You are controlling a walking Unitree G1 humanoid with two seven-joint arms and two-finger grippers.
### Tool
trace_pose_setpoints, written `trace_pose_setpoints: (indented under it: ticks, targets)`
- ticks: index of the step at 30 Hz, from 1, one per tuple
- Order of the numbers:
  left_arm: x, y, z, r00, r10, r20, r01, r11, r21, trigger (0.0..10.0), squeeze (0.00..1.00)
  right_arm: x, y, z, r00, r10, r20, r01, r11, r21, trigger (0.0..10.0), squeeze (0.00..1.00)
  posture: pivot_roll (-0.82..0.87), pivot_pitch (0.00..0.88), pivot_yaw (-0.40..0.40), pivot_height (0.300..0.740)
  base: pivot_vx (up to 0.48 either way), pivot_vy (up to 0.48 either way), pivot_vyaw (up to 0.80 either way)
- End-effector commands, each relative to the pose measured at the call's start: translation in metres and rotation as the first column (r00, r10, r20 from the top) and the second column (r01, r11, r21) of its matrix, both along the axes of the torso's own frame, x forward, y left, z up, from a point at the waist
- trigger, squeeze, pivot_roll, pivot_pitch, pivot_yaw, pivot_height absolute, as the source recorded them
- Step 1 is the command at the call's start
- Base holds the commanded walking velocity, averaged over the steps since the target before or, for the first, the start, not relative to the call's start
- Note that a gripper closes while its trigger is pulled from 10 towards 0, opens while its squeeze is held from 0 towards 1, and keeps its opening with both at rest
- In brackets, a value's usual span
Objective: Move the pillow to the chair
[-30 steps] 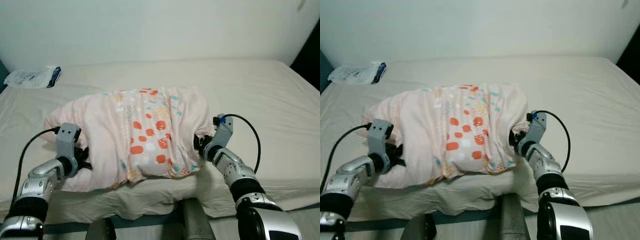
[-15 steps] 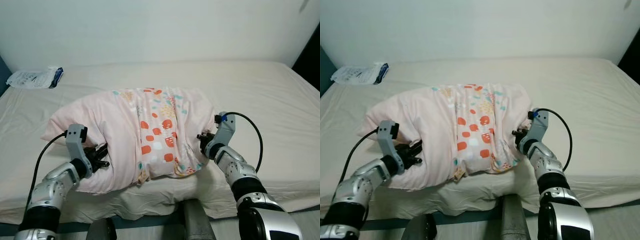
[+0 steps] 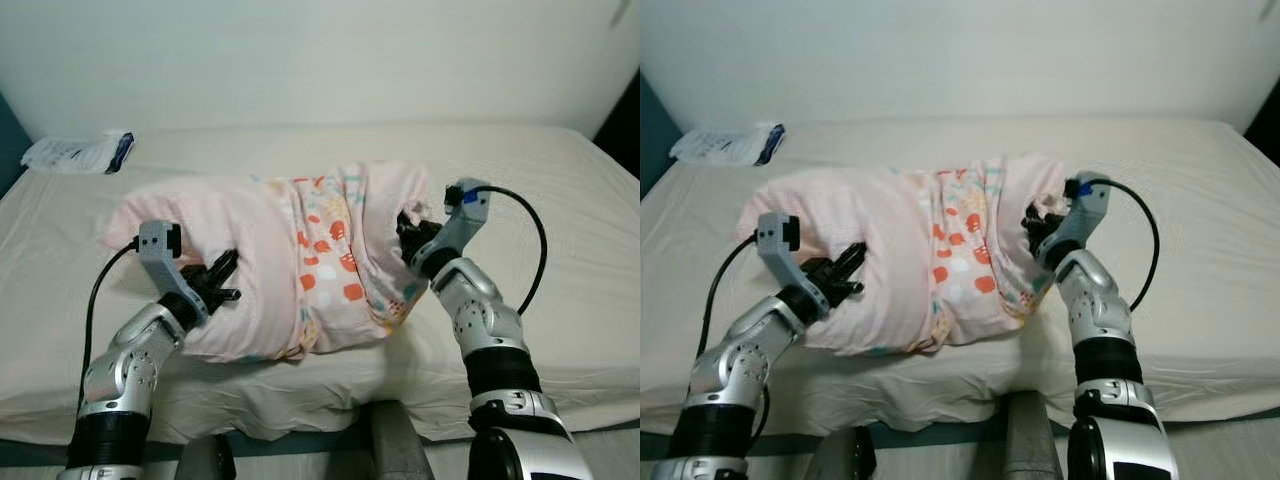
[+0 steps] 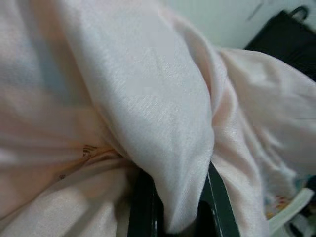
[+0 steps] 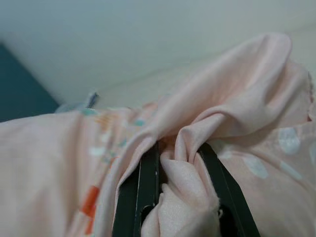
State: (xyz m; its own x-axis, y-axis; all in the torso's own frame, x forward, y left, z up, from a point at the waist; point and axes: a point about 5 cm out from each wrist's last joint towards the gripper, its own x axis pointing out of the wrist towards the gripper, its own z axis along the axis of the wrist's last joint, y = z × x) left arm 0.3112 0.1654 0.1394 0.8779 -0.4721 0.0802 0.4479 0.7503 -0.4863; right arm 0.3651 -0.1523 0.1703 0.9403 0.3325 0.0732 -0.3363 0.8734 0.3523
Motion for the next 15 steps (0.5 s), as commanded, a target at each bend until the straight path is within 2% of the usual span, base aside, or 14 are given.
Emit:
trace_pose_setpoints:
  ticks: [1, 5, 9, 11, 13, 15]
  targets:
    - [-0.001, -0.018, 0.014, 0.994, -0.09, 0.069, 0.093, 0.994, -0.052, 0.0, 0.0, -0.003, 0.018, 0.006, 0.995, 0.096, 0.033, -0.096, 0.995, -0.001, 0.0, 0.0, -0.08, 0.028, -0.041, 0.582, 0.0, 0.0, 0.0]
    - [0.004, -0.025, 0.038, 0.987, -0.023, 0.158, 0.039, 0.994, -0.098, 0.0, 0.0, -0.008, 0.027, 0.035, 0.976, 0.132, 0.171, -0.121, 0.99, -0.074, 0.0, 0.0, -0.09, 0.019, -0.049, 0.582, 0.0, 0.0, 0.0]
    - [0.004, -0.029, 0.049, 0.981, 0.01, 0.196, 0.013, 0.993, -0.117, 0.0, 0.0, -0.011, 0.032, 0.045, 0.966, 0.141, 0.217, -0.123, 0.988, -0.095, 0.0, 0.0, -0.1, 0.017, -0.049, 0.582, 0.0, 0.0, 0.0]
    - [0.004, -0.031, 0.06, 0.973, 0.048, 0.228, -0.011, 0.987, -0.159, 0.0, 0.0, -0.013, 0.034, 0.051, 0.963, 0.133, 0.235, -0.112, 0.989, -0.099, 0.0, 0.0, -0.1, 0.024, -0.05, 0.582, 0.0, 0.0, 0.0]
    - [0.007, -0.03, 0.067, 0.96, 0.115, 0.257, -0.08, 0.987, -0.142, 0.0, 0.0, -0.012, 0.035, 0.056, 0.96, 0.122, 0.252, -0.095, 0.989, -0.116, 0.0, 0.0, -0.1, 0.026, -0.05, 0.582, 0.0, 0.0, 0.0]
    - [0.01, -0.032, 0.067, 0.95, 0.152, 0.274, -0.144, 0.988, -0.047, 0.0, 0.0, -0.012, 0.035, 0.058, 0.963, 0.104, 0.25, -0.065, 0.985, -0.158, 0.0, 0.0, -0.1, 0.03, -0.048, 0.582, 0.0, 0.0, 0.0]
